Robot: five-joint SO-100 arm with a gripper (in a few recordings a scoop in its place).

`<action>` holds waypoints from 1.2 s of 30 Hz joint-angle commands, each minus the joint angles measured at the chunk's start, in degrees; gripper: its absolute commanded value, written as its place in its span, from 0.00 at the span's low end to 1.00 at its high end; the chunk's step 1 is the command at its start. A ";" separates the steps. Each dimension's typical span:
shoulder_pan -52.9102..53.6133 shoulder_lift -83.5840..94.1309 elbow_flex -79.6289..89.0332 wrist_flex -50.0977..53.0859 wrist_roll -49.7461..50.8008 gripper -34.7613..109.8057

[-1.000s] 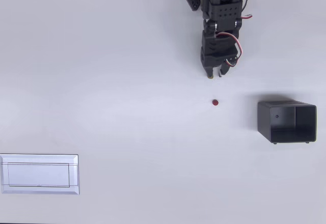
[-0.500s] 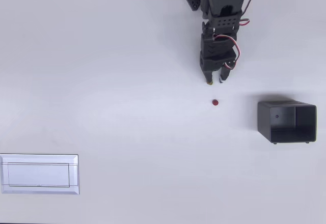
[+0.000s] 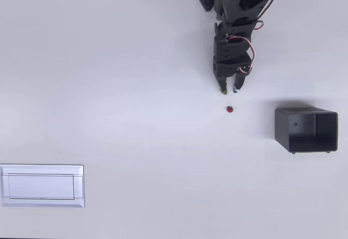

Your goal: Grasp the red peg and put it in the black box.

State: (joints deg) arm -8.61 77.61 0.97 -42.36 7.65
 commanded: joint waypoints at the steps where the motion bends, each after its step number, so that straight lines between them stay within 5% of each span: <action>1: -0.44 4.57 0.18 -4.75 2.20 0.31; 14: -0.97 8.96 0.09 -12.83 -2.11 0.27; 21: -1.41 11.34 1.05 -18.28 -10.63 0.35; 36: 0.09 25.14 9.58 -27.95 -10.11 0.41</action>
State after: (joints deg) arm -8.17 99.58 6.59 -66.45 -1.93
